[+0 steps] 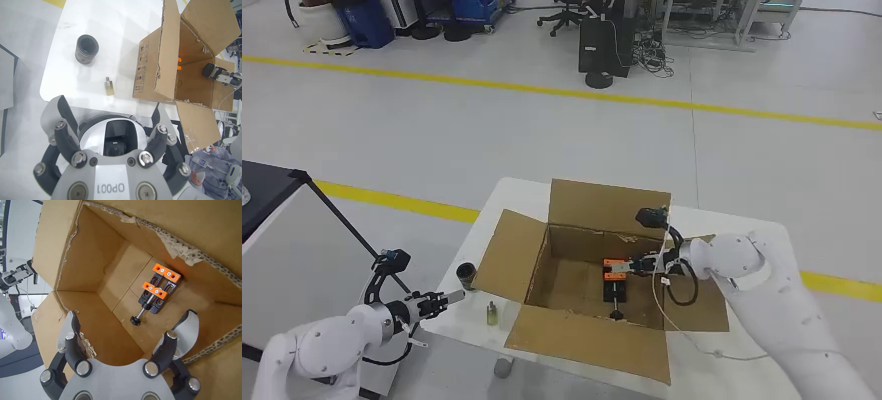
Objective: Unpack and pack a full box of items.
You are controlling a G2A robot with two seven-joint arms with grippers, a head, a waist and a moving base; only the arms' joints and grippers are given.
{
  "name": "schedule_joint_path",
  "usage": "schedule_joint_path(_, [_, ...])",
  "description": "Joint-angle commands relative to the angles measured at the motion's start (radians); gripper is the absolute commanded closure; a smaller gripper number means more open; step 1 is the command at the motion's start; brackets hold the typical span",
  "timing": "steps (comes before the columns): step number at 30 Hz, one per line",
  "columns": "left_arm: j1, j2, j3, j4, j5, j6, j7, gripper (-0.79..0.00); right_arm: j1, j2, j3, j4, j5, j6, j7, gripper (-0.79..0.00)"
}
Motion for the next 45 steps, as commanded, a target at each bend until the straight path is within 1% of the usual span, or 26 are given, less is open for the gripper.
schedule_joint_path(1, [0.0, 0.0, 0.0, 0.0, 0.0, 0.0, 0.0, -0.785, -0.004, 0.006, 0.018, -0.011, -0.012, 0.01, -0.002, -0.785])
schedule_joint_path(5, [0.0, 0.0, 0.0, 0.0, 0.0, 0.0, 0.0, -0.785, -0.015, 0.018, 0.051, -0.03, -0.063, 0.055, 0.015, -0.785])
schedule_joint_path(9, [0.0, 0.0, 0.0, 0.0, 0.0, 0.0, 0.0, -0.785, -0.023, 0.028, 0.088, -0.041, -0.076, 0.085, 0.013, -0.785])
schedule_joint_path(10, [0.0, 0.0, 0.0, 0.0, 0.0, 0.0, 0.0, -0.785, -0.027, 0.03, 0.098, -0.045, -0.069, 0.085, 0.015, -0.785])
schedule_joint_path(21, [0.0, 0.0, 0.0, 0.0, 0.0, 0.0, 0.0, -0.785, -0.064, 0.062, 0.199, -0.055, -0.192, 0.155, 0.015, -0.785])
schedule_joint_path(25, [0.0, 0.0, 0.0, 0.0, 0.0, 0.0, 0.0, -0.785, -0.088, 0.071, 0.24, -0.073, -0.181, 0.156, 0.02, -0.785])
schedule_joint_path(31, [0.0, 0.0, 0.0, 0.0, 0.0, 0.0, 0.0, -0.785, -0.14, 0.081, 0.333, -0.149, -0.006, 0.054, 0.021, -0.785])
schedule_joint_path(34, [0.0, 0.0, 0.0, 0.0, 0.0, 0.0, 0.0, -0.785, -0.172, 0.089, 0.407, -0.196, 0.104, -0.009, 0.039, -0.785])
schedule_joint_path(36, [0.0, 0.0, 0.0, 0.0, 0.0, 0.0, 0.0, -0.785, -0.2, 0.096, 0.472, -0.221, 0.21, -0.079, 0.055, -0.785])
schedule_joint_path(38, [0.0, 0.0, 0.0, 0.0, 0.0, 0.0, 0.0, -0.785, -0.244, 0.104, 0.558, -0.236, 0.32, -0.18, 0.081, -0.785])
schedule_joint_path(40, [0.0, 0.0, 0.0, 0.0, 0.0, 0.0, 0.0, -0.785, -0.28, 0.109, 0.625, -0.239, 0.394, -0.25, 0.085, -0.785])
schedule_joint_path(43, [0.0, 0.0, 0.0, 0.0, 0.0, 0.0, 0.0, -0.785, -0.35, 0.117, 0.73, -0.232, 0.503, -0.348, 0.108, -0.785])
schedule_joint_path(45, [0.0, 0.0, 0.0, 0.0, 0.0, 0.0, 0.0, -0.785, -0.393, 0.121, 0.79, -0.222, 0.565, -0.379, 0.116, -0.785])
